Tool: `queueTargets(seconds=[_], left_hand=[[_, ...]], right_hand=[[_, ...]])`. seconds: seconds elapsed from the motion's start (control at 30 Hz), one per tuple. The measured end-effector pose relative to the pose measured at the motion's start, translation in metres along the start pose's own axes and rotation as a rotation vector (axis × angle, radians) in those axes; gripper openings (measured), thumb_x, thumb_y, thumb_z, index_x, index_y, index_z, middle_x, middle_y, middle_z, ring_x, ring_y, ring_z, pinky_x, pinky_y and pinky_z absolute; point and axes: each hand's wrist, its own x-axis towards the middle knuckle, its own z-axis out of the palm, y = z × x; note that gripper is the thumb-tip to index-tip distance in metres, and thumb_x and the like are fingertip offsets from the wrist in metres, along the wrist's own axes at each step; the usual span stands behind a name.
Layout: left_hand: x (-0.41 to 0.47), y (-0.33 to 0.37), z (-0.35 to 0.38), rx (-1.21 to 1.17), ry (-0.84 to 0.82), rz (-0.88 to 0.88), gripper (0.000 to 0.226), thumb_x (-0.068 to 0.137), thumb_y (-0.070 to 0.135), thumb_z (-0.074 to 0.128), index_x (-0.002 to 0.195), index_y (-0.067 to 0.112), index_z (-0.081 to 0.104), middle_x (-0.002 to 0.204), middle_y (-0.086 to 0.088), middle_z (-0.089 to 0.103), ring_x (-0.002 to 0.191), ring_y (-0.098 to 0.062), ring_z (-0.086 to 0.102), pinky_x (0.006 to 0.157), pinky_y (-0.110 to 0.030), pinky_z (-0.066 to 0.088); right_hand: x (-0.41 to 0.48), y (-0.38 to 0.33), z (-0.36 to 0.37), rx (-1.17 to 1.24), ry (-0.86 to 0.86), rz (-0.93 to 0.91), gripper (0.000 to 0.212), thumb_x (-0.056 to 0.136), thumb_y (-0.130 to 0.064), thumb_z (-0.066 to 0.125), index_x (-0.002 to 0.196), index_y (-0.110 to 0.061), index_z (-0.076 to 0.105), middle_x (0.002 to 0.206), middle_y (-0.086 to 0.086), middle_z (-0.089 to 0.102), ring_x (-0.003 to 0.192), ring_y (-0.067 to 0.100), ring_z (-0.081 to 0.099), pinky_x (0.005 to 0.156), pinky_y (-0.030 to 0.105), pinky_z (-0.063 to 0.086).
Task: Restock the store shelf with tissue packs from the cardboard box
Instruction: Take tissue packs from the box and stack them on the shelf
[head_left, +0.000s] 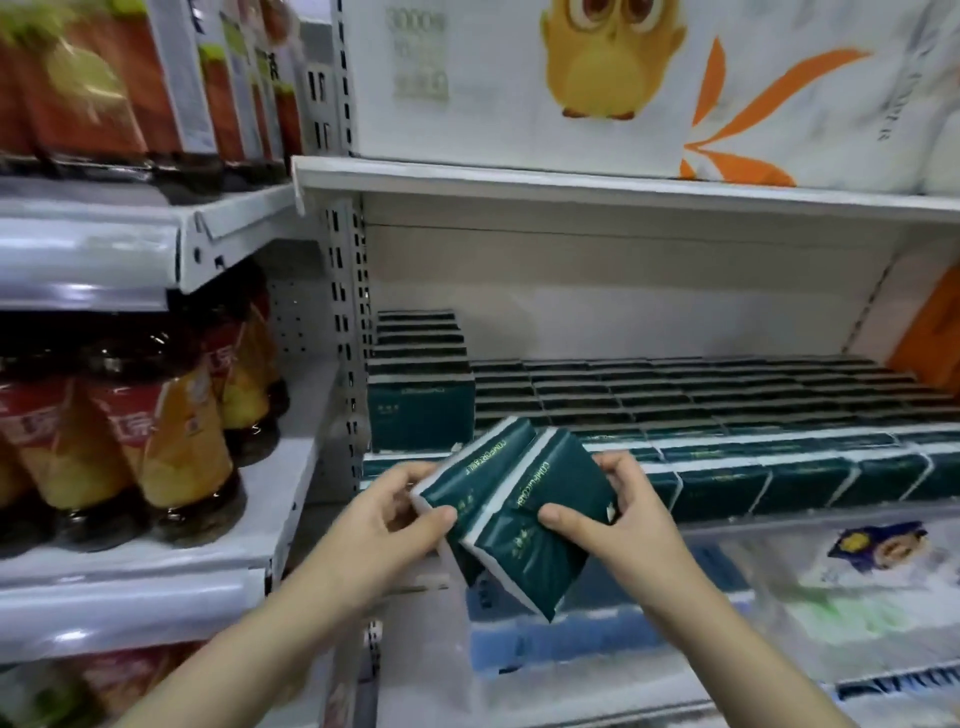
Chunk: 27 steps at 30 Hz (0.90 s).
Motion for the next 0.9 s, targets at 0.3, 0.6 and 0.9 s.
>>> queueTargets(seconds=[0.3, 0.6, 0.9], left_hand=[[0.035, 0.011, -0.060, -0.002, 0.147, 0.077, 0.034, 0.089, 0.009, 0.063, 0.119, 0.024, 0.056, 0.109, 0.008, 0.072, 0.097, -0.005, 0.068, 0.076, -0.016, 0.053], [0.059, 0.002, -0.073, 0.213, 0.213, 0.146, 0.038, 0.091, 0.022, 0.065, 0.118, 0.047, 0.057, 0.122, 0.012, 0.058, 0.114, -0.005, 0.054, 0.100, -0.027, 0.043], [0.061, 0.001, -0.064, 0.338, 0.302, 0.175, 0.046, 0.090, 0.014, 0.065, 0.129, 0.032, 0.047, 0.125, 0.008, 0.038, 0.114, -0.005, 0.049, 0.106, -0.031, 0.043]], right_hand=[[0.031, -0.008, 0.023, 0.153, 0.049, -0.035, 0.036, 0.078, -0.020, 0.073, 0.112, -0.028, 0.064, 0.104, -0.008, 0.072, 0.102, 0.015, 0.068, 0.085, 0.035, 0.055], [0.038, -0.001, 0.024, 0.251, 0.089, 0.061, 0.032, 0.087, -0.003, 0.064, 0.114, -0.018, 0.054, 0.108, 0.002, 0.073, 0.099, 0.021, 0.070, 0.079, 0.040, 0.056], [0.041, -0.003, 0.022, 0.514, 0.149, 0.038, 0.048, 0.071, -0.023, 0.070, 0.117, -0.023, 0.057, 0.116, -0.001, 0.070, 0.105, 0.017, 0.068, 0.083, 0.036, 0.059]])
